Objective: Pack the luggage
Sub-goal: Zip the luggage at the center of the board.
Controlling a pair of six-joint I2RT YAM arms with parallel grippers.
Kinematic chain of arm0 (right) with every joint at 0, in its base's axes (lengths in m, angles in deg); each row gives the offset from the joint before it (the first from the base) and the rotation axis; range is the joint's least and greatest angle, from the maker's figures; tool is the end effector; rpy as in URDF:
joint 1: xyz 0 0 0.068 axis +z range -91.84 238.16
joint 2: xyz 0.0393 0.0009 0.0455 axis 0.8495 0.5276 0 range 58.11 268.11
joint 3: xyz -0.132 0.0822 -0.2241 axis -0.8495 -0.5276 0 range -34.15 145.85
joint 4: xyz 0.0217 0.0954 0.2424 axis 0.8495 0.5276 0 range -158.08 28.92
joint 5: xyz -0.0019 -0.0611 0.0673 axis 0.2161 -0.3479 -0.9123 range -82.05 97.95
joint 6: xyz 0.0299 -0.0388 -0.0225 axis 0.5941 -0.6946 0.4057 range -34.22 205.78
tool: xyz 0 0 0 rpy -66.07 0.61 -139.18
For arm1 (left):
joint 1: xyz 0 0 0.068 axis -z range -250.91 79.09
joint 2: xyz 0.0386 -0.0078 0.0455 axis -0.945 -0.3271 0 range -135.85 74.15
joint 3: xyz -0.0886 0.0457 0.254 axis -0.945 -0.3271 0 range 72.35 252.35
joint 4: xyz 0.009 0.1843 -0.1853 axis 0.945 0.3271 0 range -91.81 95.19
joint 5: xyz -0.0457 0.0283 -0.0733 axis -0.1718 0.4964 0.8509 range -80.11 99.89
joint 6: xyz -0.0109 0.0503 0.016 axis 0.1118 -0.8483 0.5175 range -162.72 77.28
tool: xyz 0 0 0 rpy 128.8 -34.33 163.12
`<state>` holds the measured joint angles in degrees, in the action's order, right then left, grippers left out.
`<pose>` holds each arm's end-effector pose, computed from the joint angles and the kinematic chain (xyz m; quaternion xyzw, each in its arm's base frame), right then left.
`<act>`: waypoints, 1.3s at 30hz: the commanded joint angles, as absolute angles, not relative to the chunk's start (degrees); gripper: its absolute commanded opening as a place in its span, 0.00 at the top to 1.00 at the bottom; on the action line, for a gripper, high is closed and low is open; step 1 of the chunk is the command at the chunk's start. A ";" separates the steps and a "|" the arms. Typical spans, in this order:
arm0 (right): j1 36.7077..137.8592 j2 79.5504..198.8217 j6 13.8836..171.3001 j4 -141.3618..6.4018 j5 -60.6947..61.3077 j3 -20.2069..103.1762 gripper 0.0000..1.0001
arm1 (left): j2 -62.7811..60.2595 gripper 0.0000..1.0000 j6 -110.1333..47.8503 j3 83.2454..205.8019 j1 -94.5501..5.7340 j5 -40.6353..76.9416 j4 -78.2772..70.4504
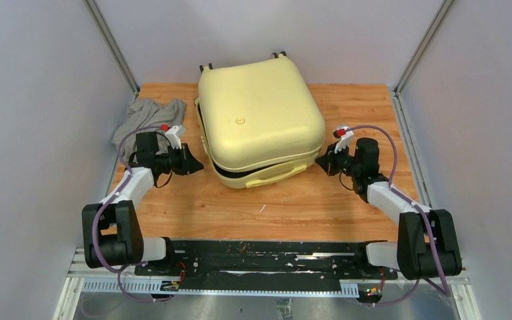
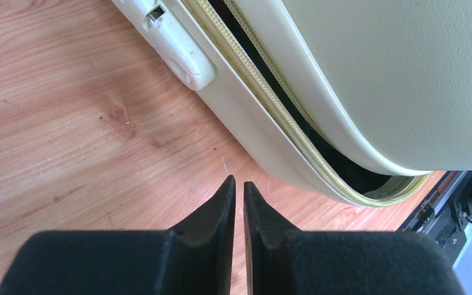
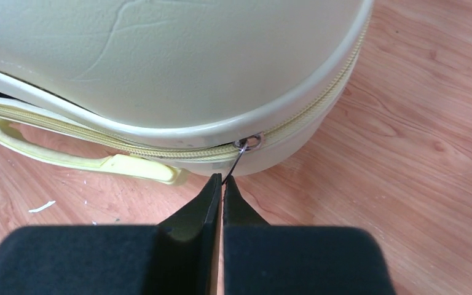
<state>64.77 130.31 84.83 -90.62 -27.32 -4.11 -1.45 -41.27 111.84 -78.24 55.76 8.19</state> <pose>0.2541 0.0502 0.2103 -0.2255 0.7656 0.2745 0.5364 0.2573 0.0074 0.2021 0.0798 0.8629 -0.3433 0.3622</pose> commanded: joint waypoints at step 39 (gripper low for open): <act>72.80 122.31 91.20 -98.45 -28.69 -8.26 1.00 | -8.47 0.88 -34.24 111.30 -68.04 54.82 -6.37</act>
